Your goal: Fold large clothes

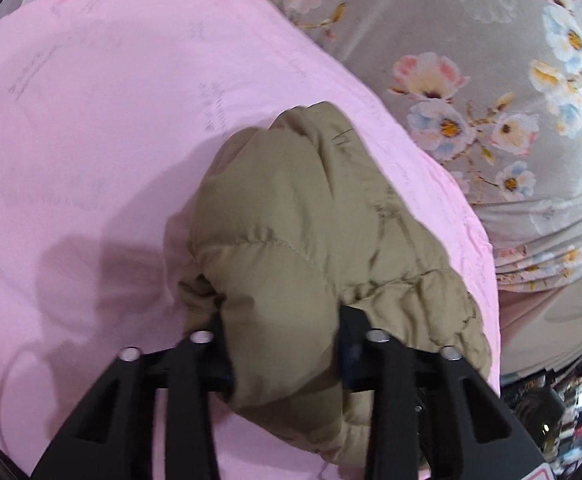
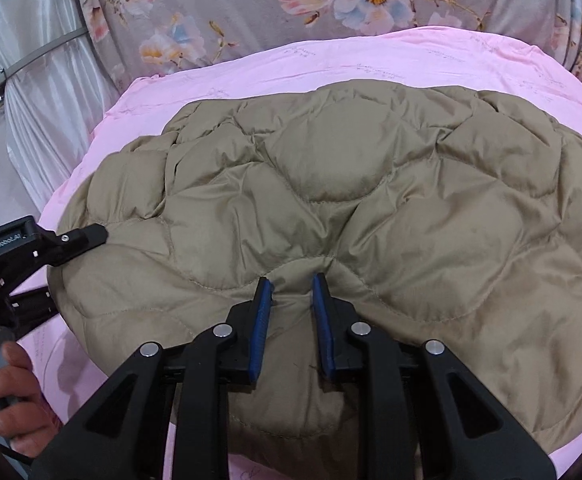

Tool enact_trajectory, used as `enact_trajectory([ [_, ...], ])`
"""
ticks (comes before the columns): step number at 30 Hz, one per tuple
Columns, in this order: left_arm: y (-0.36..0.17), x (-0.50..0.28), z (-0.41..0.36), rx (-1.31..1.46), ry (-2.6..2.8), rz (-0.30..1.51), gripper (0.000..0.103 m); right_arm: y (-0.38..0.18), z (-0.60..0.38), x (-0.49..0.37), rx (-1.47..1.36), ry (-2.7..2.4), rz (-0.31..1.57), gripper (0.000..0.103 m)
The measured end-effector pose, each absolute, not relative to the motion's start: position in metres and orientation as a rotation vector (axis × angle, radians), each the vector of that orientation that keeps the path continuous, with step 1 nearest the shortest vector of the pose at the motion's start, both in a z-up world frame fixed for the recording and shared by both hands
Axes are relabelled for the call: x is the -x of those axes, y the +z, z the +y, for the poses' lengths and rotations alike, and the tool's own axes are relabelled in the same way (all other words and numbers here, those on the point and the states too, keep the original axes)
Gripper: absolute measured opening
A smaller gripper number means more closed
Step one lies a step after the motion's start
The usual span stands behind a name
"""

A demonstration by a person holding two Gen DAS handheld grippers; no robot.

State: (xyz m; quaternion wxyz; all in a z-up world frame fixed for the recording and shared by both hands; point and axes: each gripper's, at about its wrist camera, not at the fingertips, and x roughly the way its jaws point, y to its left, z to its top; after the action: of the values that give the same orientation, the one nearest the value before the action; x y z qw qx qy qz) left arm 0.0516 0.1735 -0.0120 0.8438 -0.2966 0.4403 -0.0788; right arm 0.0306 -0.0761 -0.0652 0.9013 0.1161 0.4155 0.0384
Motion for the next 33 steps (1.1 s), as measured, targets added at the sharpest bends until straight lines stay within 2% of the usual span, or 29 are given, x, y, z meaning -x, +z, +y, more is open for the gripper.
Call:
enact_trajectory([
  [1,-0.004,-0.05,0.173,0.616,-0.18,0.916,0.017,-0.056,-0.082,-0.024,-0.276,0.084,0.835,0.017],
  [5,0.028,-0.041,0.179,0.587,-0.231,0.852,0.012,-0.034,-0.098,-0.001,-0.261,0.054,0.787,0.011],
  [12,0.082,-0.018,0.178,0.499,-0.273,0.722,0.008,-0.072,-0.07,-0.011,-0.318,0.182,0.922,0.008],
  [19,0.131,0.007,0.12,0.319,-0.393,0.61,0.008,-0.083,-0.04,-0.038,-0.413,0.369,0.945,0.007],
  [25,0.13,0.002,0.048,0.246,-0.553,0.655,0.007,-0.037,-0.085,0.014,-0.401,0.289,0.81,0.007],
  [33,0.079,-0.008,-0.065,0.131,-0.684,0.819,0.006,-0.006,-0.177,0.097,-0.322,0.024,0.725,0.007],
])
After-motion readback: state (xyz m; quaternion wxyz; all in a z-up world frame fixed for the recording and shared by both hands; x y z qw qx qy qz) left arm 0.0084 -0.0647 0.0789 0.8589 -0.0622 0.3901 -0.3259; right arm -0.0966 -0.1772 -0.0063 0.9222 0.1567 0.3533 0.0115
